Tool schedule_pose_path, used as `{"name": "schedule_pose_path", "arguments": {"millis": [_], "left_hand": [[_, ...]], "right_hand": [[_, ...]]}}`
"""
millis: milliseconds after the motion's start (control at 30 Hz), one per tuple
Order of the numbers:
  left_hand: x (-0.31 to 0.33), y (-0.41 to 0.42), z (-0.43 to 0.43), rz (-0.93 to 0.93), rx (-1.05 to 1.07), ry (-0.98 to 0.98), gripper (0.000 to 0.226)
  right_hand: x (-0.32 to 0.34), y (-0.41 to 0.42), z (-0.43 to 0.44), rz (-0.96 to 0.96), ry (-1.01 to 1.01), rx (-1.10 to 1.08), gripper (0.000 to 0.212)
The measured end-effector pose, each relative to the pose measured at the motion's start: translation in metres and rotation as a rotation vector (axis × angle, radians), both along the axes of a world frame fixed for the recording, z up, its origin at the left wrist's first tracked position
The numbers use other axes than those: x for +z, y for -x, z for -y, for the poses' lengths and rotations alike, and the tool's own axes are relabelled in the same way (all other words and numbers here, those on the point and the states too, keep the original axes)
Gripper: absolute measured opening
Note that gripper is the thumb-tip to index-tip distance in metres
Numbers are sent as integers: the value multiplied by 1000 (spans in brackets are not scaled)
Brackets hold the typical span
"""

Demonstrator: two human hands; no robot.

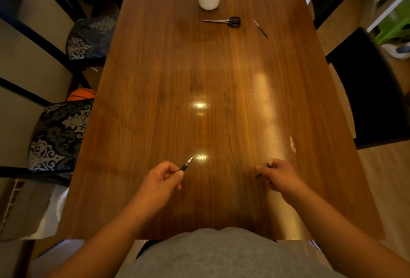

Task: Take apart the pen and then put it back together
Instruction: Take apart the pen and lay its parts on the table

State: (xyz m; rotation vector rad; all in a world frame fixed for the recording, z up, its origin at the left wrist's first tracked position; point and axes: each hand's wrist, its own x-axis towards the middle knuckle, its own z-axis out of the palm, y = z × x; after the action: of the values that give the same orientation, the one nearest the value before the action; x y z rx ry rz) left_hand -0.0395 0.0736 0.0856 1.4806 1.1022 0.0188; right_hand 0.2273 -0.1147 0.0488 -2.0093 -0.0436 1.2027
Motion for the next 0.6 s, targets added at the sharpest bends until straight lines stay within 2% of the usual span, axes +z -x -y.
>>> {"name": "schedule_pose_path", "arguments": {"millis": [167, 367, 600], "left_hand": [[2, -8, 11, 28, 44, 60, 28], [8, -11, 25, 8, 49, 73, 12], [10, -8, 30, -19, 49, 96, 10]], "right_hand": [[-31, 9, 3, 80, 160, 115, 14], [-45, 17, 7, 258, 166, 252, 19], [-45, 17, 15, 272, 137, 248, 22]]}}
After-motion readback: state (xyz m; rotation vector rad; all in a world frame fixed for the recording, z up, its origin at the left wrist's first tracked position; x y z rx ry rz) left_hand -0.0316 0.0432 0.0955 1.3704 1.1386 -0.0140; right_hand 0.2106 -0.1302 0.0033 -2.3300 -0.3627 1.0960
